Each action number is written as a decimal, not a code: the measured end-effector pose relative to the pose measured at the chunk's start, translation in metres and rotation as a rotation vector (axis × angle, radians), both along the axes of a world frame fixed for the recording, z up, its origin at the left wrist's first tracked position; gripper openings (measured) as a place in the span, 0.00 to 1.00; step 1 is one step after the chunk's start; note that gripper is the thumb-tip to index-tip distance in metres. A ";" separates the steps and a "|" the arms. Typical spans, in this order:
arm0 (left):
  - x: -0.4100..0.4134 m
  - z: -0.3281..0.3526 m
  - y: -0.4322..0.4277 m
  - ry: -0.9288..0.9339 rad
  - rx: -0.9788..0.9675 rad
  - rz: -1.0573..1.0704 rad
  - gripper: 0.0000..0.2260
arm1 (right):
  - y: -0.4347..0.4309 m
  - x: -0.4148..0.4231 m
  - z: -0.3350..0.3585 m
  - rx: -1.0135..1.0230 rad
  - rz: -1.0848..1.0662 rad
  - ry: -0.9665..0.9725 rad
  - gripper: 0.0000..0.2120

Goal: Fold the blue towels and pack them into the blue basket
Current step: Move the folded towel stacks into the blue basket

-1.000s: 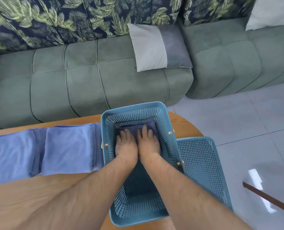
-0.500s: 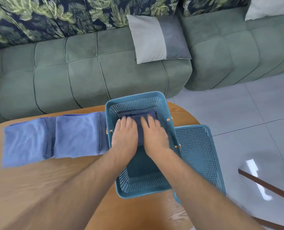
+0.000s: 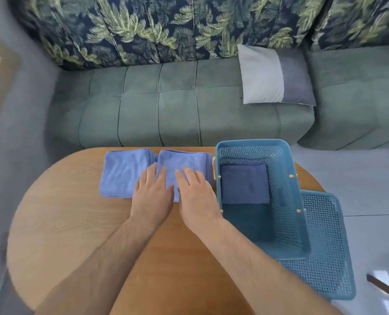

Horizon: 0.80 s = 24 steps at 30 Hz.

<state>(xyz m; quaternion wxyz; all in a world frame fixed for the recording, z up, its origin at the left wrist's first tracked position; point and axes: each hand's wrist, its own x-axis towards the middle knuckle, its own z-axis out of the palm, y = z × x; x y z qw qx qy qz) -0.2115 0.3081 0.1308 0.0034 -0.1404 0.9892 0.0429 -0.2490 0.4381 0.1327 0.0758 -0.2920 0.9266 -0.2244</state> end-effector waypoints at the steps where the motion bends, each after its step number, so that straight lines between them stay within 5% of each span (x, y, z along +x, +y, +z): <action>1: 0.005 -0.003 -0.014 -0.001 0.000 0.034 0.23 | -0.016 0.003 -0.003 -0.009 0.027 -0.032 0.28; 10: 0.039 -0.030 -0.111 -0.148 0.171 0.371 0.24 | -0.117 0.017 -0.016 0.073 0.032 -0.244 0.22; 17: 0.034 -0.034 -0.145 -0.191 0.552 0.533 0.23 | -0.152 0.012 -0.019 0.130 -0.159 -0.348 0.18; 24: 0.031 -0.007 -0.158 -0.063 0.967 0.784 0.15 | -0.152 0.010 -0.010 -0.011 -0.277 -0.618 0.25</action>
